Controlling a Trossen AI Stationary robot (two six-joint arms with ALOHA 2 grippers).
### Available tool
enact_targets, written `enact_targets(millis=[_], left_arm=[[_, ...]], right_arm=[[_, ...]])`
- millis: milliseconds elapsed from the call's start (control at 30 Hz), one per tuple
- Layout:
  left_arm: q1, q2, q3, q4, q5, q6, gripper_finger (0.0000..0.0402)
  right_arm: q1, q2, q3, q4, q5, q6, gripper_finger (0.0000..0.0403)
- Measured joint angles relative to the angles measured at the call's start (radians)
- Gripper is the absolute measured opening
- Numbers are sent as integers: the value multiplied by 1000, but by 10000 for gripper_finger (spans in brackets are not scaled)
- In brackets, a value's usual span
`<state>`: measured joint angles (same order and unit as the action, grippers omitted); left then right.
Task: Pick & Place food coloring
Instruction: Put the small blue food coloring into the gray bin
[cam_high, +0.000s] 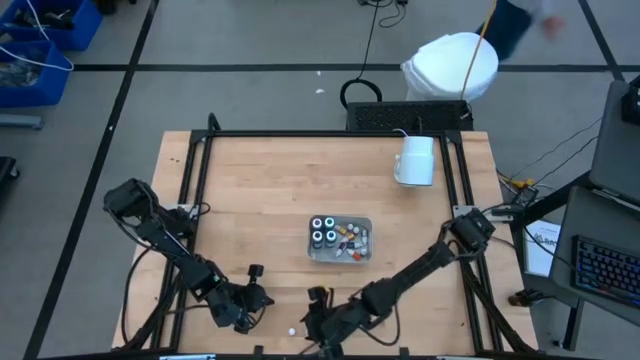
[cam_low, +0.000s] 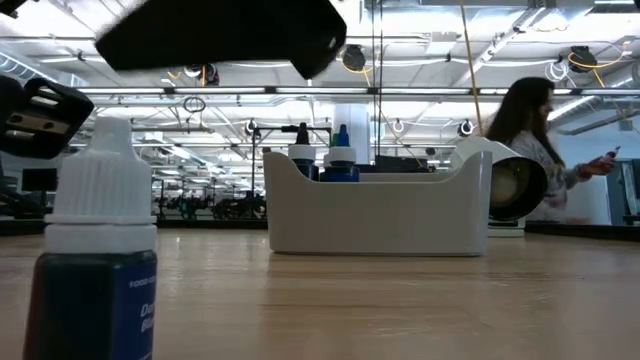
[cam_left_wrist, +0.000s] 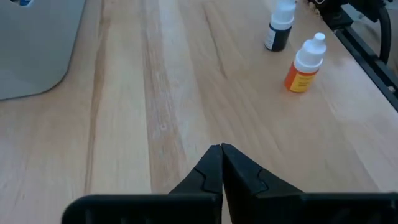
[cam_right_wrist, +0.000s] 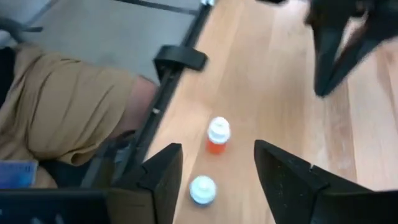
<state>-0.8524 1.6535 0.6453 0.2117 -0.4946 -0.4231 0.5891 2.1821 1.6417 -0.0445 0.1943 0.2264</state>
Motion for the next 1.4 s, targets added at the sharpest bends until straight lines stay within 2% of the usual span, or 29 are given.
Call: enact_targets(millis=[200, 400, 767, 1133, 1267, 1400], left_arm=[[1, 0, 0, 0, 0, 21, 40], [6, 0, 0, 3, -3, 29, 46], [52, 0, 0, 1, 0, 27, 47], [74, 0, 1, 1, 83, 24, 47], [74, 0, 1, 0, 86, 22, 47], [74, 0, 1, -1, 86, 24, 47]], right_arm=[[-4, 10, -1, -21, -95, 29, 198], [-5, 10, -1, -50, -116, 34, 197], [-20, 77, -1, 1, -71, 37, 192], [-20, 87, -1, 21, -64, 22, 190], [-20, 87, -1, 18, -64, 23, 171], [-20, 87, -1, 18, -65, 44, 126]])
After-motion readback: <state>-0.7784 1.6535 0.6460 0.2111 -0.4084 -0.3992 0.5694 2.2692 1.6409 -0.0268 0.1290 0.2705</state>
